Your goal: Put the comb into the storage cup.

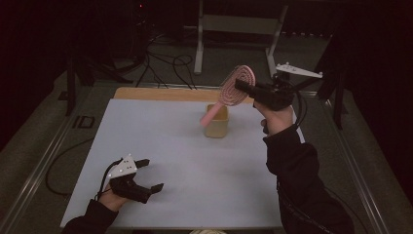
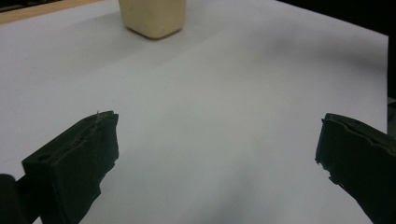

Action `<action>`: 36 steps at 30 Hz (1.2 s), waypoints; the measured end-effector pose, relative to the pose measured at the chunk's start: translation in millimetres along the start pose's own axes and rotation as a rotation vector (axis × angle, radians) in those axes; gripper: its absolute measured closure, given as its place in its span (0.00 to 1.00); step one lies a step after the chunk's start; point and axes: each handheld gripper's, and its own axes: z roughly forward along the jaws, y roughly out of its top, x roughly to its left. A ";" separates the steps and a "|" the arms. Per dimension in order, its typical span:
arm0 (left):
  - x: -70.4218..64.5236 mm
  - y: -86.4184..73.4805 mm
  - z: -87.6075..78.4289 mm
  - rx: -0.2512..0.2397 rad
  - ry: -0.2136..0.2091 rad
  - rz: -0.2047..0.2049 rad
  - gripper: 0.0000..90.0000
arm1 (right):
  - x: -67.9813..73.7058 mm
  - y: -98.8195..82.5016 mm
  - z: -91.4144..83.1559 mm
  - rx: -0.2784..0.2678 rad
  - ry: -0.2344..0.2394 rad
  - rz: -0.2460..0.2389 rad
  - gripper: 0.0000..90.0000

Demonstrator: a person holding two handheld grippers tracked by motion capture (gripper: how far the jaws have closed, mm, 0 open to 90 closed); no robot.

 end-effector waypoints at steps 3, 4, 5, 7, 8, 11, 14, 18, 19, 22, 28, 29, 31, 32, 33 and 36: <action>0.0 -0.6 0.4 0.001 -0.001 0.004 0.00 | -3.5 6.0 -0.5 -0.010 -0.015 -0.004 0.72; -0.2 -0.8 0.6 0.002 -0.002 0.006 0.00 | -4.4 7.7 -0.4 -0.012 -0.020 -0.004 0.72; -0.6 -1.0 0.7 -0.001 -0.004 0.011 0.00 | -5.5 9.4 -0.3 -0.014 -0.026 -0.008 0.72; -1.0 -0.9 0.7 -0.004 -0.004 0.012 0.00 | -6.5 11.2 0.0 -0.016 -0.036 -0.011 0.72; -1.0 -0.9 0.5 -0.006 -0.004 0.013 0.00 | -8.2 13.7 0.6 -0.018 -0.044 -0.011 0.72; 0.0 -1.2 -0.3 -0.012 -0.004 0.011 0.00 | -11.9 17.8 2.2 -0.022 -0.061 -0.015 0.72; 0.7 -1.6 -0.5 -0.015 -0.004 0.011 0.00 | -15.0 21.9 4.2 -0.021 -0.084 -0.023 0.72; 0.8 -1.6 -0.8 -0.020 -0.003 0.011 0.00 | -18.9 25.0 5.9 -0.022 -0.094 -0.023 0.72; 1.3 -1.6 -0.9 -0.020 -0.002 0.011 0.00 | -19.8 25.9 6.4 -0.023 -0.100 -0.027 0.72; 1.9 -1.8 -0.8 -0.021 -0.003 0.009 0.00 | -23.2 28.7 8.6 -0.030 -0.124 -0.039 0.72; 1.9 -1.9 -0.8 -0.025 -0.005 0.012 0.00 | -30.4 27.8 15.8 -0.029 -0.142 -0.046 0.72; 2.0 -1.9 -0.9 -0.026 -0.005 0.011 0.00 | -31.7 27.0 17.2 -0.027 -0.144 -0.051 0.72; 1.9 -1.8 -1.2 -0.030 -0.005 0.012 0.00 | -34.5 25.1 20.3 -0.024 -0.153 -0.049 0.72; 1.6 -1.7 -1.4 -0.033 -0.005 0.013 0.00 | -35.9 24.0 21.9 -0.025 -0.155 -0.050 0.72; 1.6 -1.6 -1.6 -0.035 -0.006 0.016 0.00 | -37.4 22.7 23.5 -0.026 -0.155 -0.050 0.72; 0.9 -1.5 -1.7 -0.038 -0.007 0.020 0.00 | -41.4 17.7 28.0 -0.018 -0.159 -0.045 0.72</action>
